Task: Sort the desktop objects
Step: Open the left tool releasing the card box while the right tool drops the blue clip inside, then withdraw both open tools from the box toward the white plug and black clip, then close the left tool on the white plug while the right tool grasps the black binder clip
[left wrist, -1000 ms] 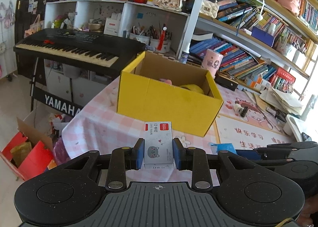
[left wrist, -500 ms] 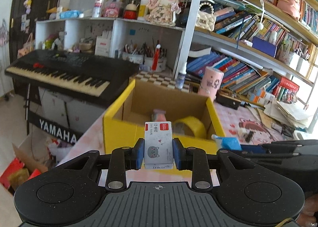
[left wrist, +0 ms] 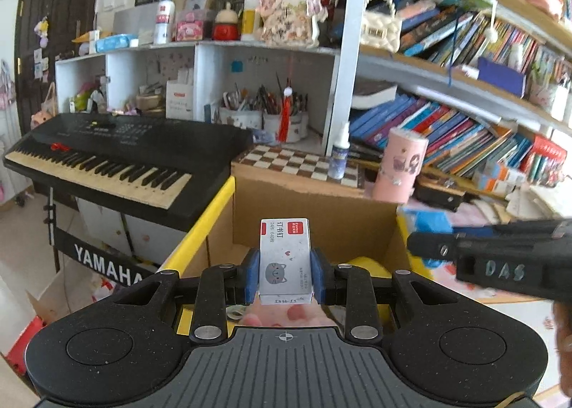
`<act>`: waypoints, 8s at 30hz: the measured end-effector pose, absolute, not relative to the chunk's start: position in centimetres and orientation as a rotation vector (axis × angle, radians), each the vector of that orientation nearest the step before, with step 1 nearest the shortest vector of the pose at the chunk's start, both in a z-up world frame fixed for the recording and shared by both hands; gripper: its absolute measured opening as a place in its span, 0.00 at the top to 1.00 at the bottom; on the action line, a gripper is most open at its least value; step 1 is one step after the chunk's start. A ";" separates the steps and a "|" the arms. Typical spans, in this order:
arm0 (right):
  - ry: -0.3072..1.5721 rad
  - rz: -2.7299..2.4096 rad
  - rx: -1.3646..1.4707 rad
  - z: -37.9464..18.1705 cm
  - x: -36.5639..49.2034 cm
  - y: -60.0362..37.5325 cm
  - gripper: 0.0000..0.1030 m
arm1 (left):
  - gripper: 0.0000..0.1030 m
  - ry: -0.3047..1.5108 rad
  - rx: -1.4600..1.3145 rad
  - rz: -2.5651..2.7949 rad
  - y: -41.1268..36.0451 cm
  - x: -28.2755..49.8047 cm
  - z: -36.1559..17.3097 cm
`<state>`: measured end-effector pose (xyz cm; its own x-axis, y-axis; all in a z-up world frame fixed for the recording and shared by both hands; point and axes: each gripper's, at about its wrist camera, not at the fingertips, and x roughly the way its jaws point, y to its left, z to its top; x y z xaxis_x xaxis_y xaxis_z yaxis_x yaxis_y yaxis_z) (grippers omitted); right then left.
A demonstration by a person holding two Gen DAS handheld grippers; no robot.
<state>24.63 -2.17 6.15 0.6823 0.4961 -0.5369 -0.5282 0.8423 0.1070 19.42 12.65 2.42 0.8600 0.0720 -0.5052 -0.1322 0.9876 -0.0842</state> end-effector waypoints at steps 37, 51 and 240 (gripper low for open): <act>0.808 0.755 -0.487 -1.1 35.9 8.1 0.75 | 0.67 0.733 0.087 0.102 10.2 24.2 -2.7; 0.624 0.618 -0.276 3.0 31.3 3.4 0.46 | 0.36 0.529 0.050 0.154 10.7 18.8 1.0; 0.755 0.287 -0.019 -3.5 30.8 -35.0 0.70 | 0.42 0.761 0.033 0.012 -18.1 37.8 -8.5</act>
